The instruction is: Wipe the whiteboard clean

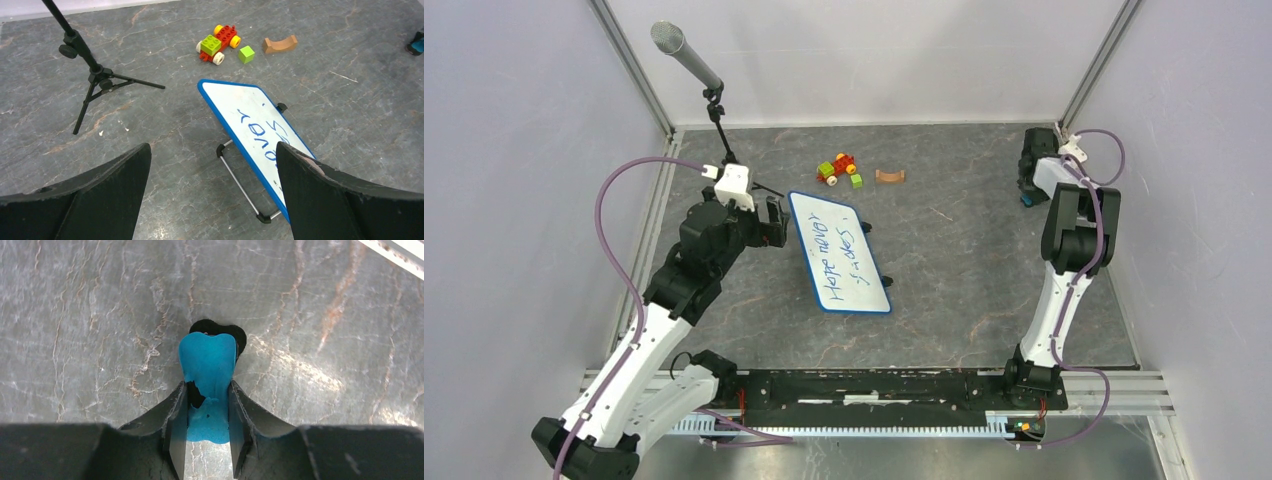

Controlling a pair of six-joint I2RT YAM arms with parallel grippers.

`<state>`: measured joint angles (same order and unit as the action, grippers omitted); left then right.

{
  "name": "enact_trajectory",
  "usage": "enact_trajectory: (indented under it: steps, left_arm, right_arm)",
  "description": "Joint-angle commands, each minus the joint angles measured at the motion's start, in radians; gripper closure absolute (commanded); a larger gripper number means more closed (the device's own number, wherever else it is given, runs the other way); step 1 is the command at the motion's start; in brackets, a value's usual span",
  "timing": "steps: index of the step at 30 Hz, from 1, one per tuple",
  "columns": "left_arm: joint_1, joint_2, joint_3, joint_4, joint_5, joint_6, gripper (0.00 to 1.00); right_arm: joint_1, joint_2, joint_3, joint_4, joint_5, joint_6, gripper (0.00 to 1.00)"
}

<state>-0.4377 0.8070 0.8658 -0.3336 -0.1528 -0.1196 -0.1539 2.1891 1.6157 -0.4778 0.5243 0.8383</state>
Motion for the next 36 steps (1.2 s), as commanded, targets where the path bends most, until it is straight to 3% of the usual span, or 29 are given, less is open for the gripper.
enact_trajectory:
  steps: [1,6,12,18,22,27,36]
  left_arm:
    - [0.007,0.019,-0.004,0.053,-0.052,0.017,0.01]
    - [0.006,0.048,0.021,0.032,-0.063,-0.075,0.01]
    - [0.006,0.107,0.085,-0.12,0.012,-0.214,0.01]
    - [0.007,0.147,0.072,-0.18,0.147,-0.391,0.07]
    - [0.008,0.161,0.03,-0.125,0.248,-0.487,0.14]
    - [0.01,0.206,0.012,-0.106,0.312,-0.532,0.31]
    - [0.01,0.14,-0.044,-0.136,0.308,-0.525,0.34]
  right_arm:
    - [0.003,-0.085,-0.104,0.103,-0.115,-0.17,0.76]
    - [0.066,-0.206,-0.32,0.22,-0.244,-0.264,0.86]
    - [0.29,-0.391,-0.537,0.391,-0.392,-0.408,0.89]
    - [0.415,-0.617,-0.73,0.715,-0.874,-0.52,0.85]
    - [0.49,-0.756,-0.804,0.735,-0.941,-0.608,0.84]
    - [0.606,-0.881,-0.989,0.881,-1.013,-0.635,0.83]
    - [0.89,-0.938,-1.045,0.915,-0.987,-0.729,0.81]
